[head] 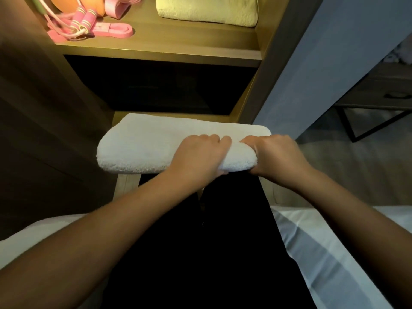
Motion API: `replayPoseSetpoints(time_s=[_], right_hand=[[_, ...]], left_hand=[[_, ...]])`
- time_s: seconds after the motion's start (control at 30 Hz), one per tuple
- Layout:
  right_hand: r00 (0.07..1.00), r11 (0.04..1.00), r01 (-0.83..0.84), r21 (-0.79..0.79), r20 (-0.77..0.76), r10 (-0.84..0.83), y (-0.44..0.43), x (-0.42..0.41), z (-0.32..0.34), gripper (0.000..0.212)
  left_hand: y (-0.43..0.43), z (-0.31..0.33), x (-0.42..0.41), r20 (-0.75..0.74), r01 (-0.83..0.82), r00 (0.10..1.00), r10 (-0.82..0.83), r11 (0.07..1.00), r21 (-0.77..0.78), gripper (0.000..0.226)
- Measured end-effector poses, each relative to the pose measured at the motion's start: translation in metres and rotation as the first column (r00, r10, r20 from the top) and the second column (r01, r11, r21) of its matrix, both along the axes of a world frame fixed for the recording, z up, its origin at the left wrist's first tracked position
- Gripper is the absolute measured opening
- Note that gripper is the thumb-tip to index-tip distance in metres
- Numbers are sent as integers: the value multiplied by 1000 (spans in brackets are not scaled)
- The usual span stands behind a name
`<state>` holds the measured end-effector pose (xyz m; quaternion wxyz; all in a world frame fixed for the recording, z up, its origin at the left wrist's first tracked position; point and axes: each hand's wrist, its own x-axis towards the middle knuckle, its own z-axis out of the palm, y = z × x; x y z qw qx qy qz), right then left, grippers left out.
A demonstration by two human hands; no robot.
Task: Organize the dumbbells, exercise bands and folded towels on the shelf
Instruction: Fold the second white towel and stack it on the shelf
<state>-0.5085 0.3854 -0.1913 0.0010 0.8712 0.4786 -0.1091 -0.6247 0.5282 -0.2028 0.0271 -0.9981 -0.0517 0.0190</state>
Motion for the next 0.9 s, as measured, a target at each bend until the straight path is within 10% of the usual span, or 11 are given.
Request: replayPoseSetpoints(time_s=[0.6,0.8,0.9], right_hand=[[986,982,-166,95,20,165,27,-24,-12,50],[986,986,-162,47,49,160,39,-18,-2,39],[972,979,-203,19,125,200,61,-46,-10,59]], left_hand=[[70,10,-25,-117,58,990,-81,981,-186,53],[91,-11,-75,184,95,981,-59,977,-191,52],[100,-4,-63,63,55,997,-44,981,-184,43]])
